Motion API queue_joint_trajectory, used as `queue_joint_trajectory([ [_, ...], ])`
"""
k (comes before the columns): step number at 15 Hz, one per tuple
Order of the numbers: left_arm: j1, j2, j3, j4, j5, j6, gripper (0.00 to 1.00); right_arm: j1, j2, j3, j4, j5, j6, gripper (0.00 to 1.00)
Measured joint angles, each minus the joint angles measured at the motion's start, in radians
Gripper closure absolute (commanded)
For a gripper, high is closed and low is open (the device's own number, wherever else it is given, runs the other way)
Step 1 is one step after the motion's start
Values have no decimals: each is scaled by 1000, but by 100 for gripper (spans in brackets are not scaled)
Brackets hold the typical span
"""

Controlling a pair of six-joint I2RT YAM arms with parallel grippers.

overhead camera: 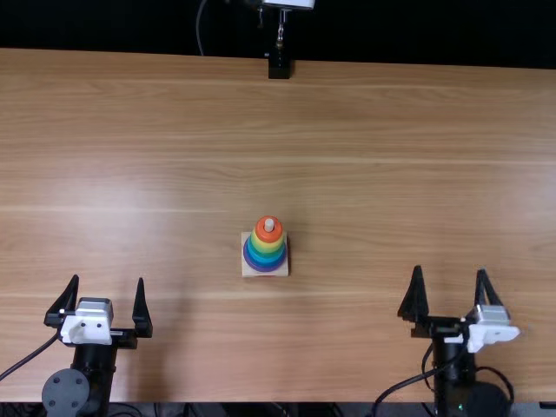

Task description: Build the Hanoi tower: stack the rings onto the peg from bottom to top in this color order: purple, dark blue, light blue, dark green, light green, yellow, orange.

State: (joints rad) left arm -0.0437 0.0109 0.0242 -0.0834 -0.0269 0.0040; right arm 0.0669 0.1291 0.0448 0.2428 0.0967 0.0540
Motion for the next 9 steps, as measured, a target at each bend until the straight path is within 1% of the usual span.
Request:
queue_joint_trajectory([
  [1, 0, 0, 0, 0, 0, 0, 0, -2, -82, -26, -53, -1, 0, 0],
  [2, 0, 0, 0, 1, 0, 0, 0, -3, -120, -26, -135, 0, -1, 0],
  [4, 0, 0, 0, 0, 0, 0, 0, -3, -122, -27, -254, -3, -3, 0],
  [6, 0, 0, 0, 0, 0, -1, 0, -3, -122, -27, -285, -3, -4, 0],
  [9, 0, 0, 0, 0, 0, 0, 0, -2, -122, -27, -287, -3, -4, 0],
])
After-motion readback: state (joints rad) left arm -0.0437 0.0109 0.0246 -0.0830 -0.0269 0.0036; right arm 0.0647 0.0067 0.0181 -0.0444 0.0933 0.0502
